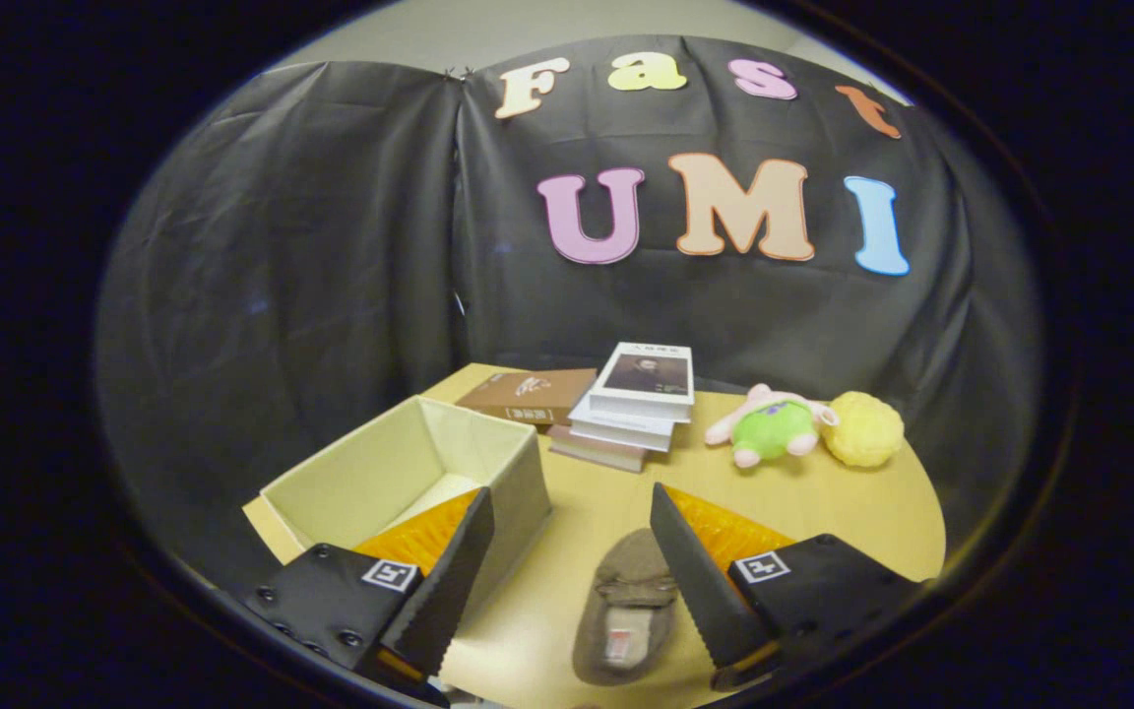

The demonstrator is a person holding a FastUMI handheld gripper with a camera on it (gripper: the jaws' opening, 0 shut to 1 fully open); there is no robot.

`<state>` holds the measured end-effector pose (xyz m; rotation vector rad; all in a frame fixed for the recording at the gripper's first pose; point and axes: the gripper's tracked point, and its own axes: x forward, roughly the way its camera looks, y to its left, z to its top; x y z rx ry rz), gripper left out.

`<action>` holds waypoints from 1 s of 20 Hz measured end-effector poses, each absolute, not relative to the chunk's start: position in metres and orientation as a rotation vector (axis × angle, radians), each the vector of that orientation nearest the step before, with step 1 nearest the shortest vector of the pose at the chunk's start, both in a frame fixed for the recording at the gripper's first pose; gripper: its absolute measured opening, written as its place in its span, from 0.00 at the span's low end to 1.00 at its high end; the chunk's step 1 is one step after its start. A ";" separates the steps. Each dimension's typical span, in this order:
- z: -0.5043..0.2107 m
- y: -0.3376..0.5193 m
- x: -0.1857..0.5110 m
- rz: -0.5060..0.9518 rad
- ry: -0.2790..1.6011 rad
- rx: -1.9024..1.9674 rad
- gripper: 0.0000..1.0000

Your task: Open the storage box then place both shoes into the box .Put the left shoe in first, then the right shoe, with the right side of both shoes facing outward in a uniform manner.

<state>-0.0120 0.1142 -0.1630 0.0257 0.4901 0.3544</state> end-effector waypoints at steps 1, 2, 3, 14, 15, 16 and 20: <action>-0.171 0.105 -0.013 0.342 0.507 0.021 1.00; -0.180 0.096 -0.015 0.332 0.524 0.017 1.00; -0.188 0.088 -0.015 0.326 0.540 0.011 1.00; -0.303 0.045 -0.034 0.311 0.817 -0.043 1.00; -0.310 0.047 -0.037 0.317 0.838 -0.042 0.96; -0.316 0.048 -0.039 0.321 0.859 -0.040 0.92; -0.336 0.051 -0.041 0.325 0.941 -0.051 0.75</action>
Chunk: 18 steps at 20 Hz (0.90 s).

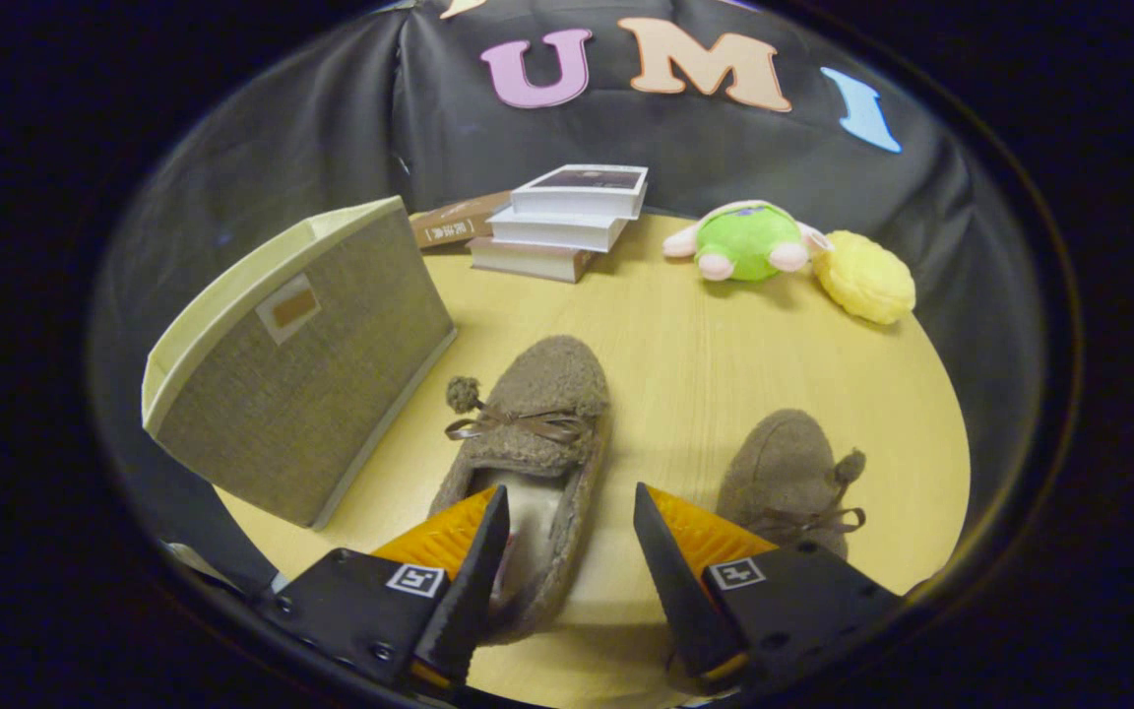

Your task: Open the storage box then place both shoes into the box .Put the left shoe in first, then the right shoe, with the right side of both shoes facing outward in a uniform manner.

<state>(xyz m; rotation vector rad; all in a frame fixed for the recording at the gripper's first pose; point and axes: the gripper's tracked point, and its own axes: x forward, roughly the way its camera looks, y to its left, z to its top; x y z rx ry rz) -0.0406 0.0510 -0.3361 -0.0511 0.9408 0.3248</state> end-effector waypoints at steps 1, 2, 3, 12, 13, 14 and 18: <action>-0.335 0.050 -0.043 0.323 0.959 -0.052 0.70; -0.342 0.051 -0.041 0.320 0.979 -0.051 0.66; -0.345 0.052 -0.043 0.318 0.999 -0.049 0.62; -0.350 0.058 -0.054 0.300 1.156 -0.003 0.11; -0.350 0.057 -0.054 0.286 1.170 0.023 0.07; -0.348 0.058 -0.055 0.268 1.177 0.057 0.07; -0.328 0.069 -0.050 0.224 1.193 0.244 0.03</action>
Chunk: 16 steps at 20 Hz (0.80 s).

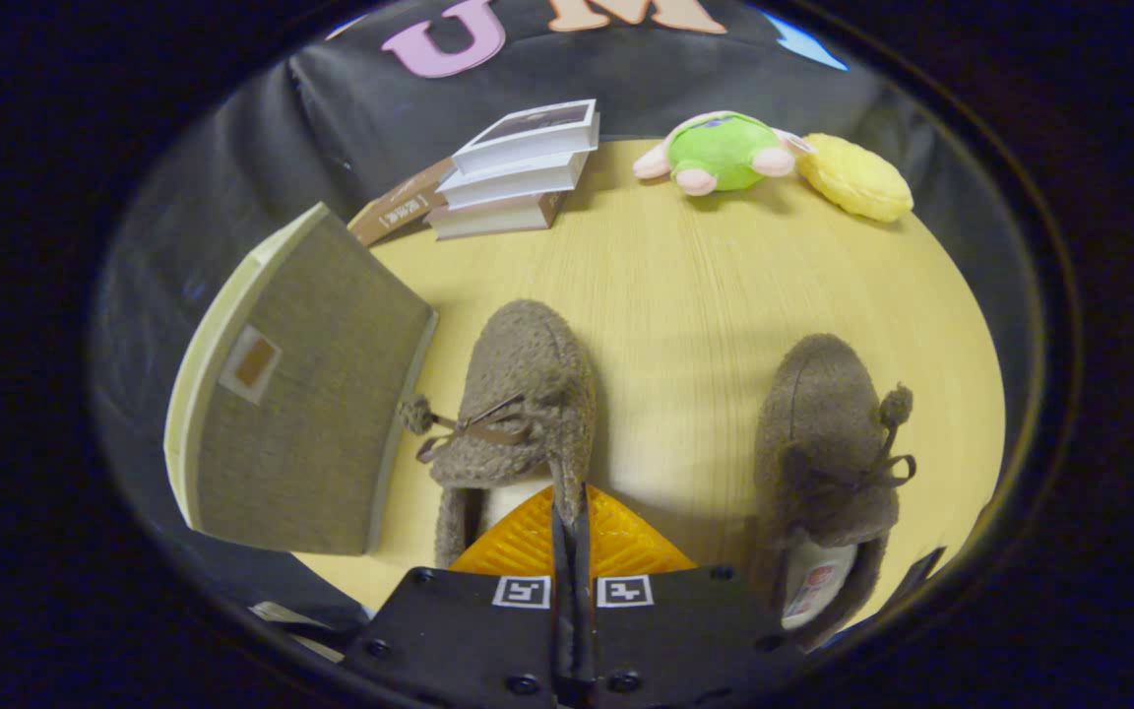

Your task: Open the storage box then place both shoes into the box .Put the left shoe in first, then the right shoe, with the right side of both shoes facing outward in a uniform manner.

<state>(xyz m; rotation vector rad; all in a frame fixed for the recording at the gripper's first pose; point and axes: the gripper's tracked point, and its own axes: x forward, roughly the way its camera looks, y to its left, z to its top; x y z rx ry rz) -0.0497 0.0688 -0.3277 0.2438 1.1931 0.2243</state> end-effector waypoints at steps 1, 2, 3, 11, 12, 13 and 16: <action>-0.322 0.072 -0.048 0.219 1.199 0.292 0.03; -0.315 0.077 -0.046 0.215 1.195 0.336 0.03; -0.307 0.081 -0.044 0.210 1.192 0.375 0.03; -0.212 0.121 -0.016 0.206 1.084 0.571 0.03; -0.195 0.131 -0.010 0.221 1.061 0.598 0.03; -0.176 0.143 -0.006 0.239 1.041 0.624 0.03; -0.142 0.175 0.006 0.287 0.992 0.645 0.03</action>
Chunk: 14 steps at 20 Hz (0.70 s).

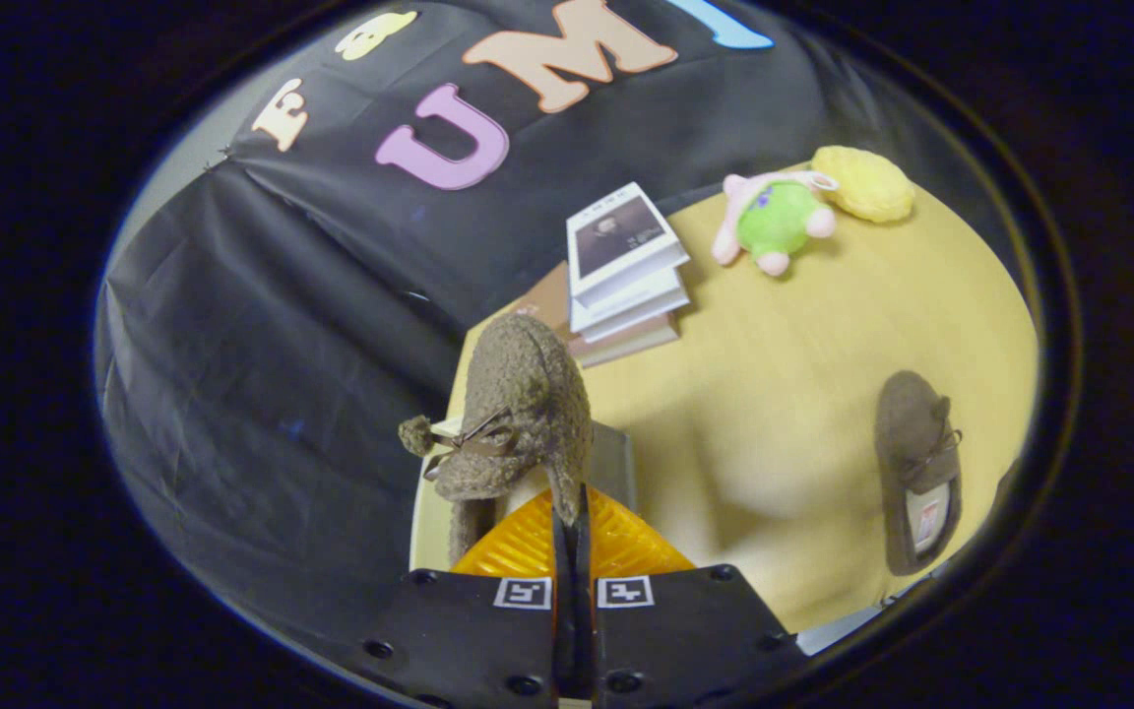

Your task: Open the storage box then place both shoes into the box .Put the left shoe in first, then the right shoe, with the right side of both shoes facing outward in a uniform manner.

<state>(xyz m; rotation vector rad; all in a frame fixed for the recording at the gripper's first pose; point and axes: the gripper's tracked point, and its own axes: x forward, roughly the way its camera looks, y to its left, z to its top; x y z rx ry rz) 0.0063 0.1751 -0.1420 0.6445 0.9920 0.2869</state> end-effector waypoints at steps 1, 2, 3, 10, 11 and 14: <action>-0.137 0.187 0.007 0.301 0.987 0.645 0.03; -0.134 0.201 0.007 0.313 0.987 0.648 0.03; -0.133 0.215 0.004 0.327 0.995 0.648 0.03; -0.165 0.293 -0.020 0.320 1.076 0.579 0.03; -0.172 0.297 -0.022 0.301 1.087 0.567 0.03; -0.195 0.313 -0.027 0.263 1.114 0.538 0.03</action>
